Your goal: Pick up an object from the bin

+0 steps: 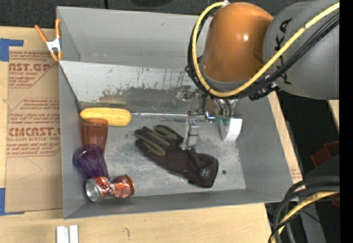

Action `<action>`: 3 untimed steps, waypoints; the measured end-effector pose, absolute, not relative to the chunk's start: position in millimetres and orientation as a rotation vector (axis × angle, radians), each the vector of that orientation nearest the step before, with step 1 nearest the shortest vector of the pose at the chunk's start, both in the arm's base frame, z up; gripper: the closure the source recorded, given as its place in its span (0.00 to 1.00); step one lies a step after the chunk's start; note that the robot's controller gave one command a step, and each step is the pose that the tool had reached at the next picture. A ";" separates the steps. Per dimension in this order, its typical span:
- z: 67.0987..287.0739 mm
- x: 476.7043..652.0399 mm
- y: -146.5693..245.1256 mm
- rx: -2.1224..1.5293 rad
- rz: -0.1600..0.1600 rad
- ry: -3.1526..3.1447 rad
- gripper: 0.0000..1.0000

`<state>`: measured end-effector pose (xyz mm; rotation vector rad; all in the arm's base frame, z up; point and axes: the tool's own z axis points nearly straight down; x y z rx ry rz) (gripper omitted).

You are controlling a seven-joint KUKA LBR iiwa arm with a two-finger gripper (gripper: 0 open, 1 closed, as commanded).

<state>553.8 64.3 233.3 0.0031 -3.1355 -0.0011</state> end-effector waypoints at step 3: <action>145.4 513.4 82.7 -0.132 -0.001 -3.139 0.00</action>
Offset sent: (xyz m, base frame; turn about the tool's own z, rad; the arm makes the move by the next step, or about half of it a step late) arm -0.0451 -0.0114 -0.0898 0.0127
